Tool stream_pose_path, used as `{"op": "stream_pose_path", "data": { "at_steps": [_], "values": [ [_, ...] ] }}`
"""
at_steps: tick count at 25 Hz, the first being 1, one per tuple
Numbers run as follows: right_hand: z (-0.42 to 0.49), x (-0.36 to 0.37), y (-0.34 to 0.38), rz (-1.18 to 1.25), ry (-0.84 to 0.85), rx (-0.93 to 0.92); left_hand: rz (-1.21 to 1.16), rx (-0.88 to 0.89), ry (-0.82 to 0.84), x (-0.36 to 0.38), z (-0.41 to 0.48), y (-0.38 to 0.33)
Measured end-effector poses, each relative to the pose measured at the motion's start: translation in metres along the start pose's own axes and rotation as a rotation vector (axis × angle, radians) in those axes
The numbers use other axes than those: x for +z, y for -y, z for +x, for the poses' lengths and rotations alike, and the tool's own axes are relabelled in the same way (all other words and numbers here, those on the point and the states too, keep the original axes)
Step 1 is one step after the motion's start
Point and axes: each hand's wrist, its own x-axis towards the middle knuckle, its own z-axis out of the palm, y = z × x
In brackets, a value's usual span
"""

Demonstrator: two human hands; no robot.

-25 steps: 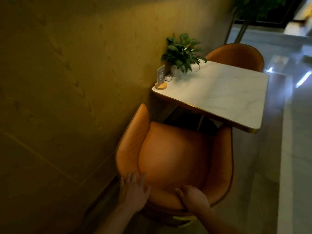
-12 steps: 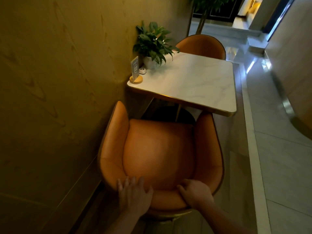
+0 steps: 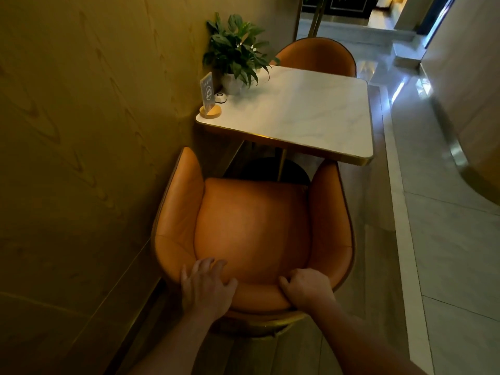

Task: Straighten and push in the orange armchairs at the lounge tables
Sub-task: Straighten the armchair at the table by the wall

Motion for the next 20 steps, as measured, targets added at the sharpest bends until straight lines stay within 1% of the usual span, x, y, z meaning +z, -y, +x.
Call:
{"op": "stream_pose_path", "data": {
  "at_steps": [2,7,9,11,13,14,16,18,20],
  "values": [
    [-0.010,0.002,0.006,-0.004,0.005,0.012,-0.009,0.009,0.002,-0.001,-0.004,0.006],
    [-0.032,0.011,0.029,0.025,0.020,0.058,-0.081,0.077,-0.060,0.000,-0.010,0.032],
    [-0.029,0.011,0.035,0.002,0.042,0.027,-0.066,0.087,-0.040,-0.004,-0.005,0.037],
    [-0.022,0.020,0.032,0.005,0.016,0.010,-0.013,0.081,0.006,-0.006,0.000,0.038],
    [-0.018,0.032,0.026,0.034,-0.126,-0.006,-0.004,0.081,0.003,-0.005,0.003,0.038],
    [-0.021,0.038,0.026,0.038,-0.222,-0.039,-0.007,0.075,-0.001,-0.005,0.003,0.038],
    [-0.034,0.049,0.026,0.065,-0.360,-0.094,-0.011,0.078,-0.010,-0.005,0.002,0.040],
    [-0.045,0.058,0.027,0.043,-0.438,-0.155,0.003,0.079,0.006,-0.006,0.002,0.039],
    [-0.050,0.058,0.028,0.015,-0.473,-0.173,0.005,0.086,0.006,-0.007,0.001,0.039]
  ]
}}
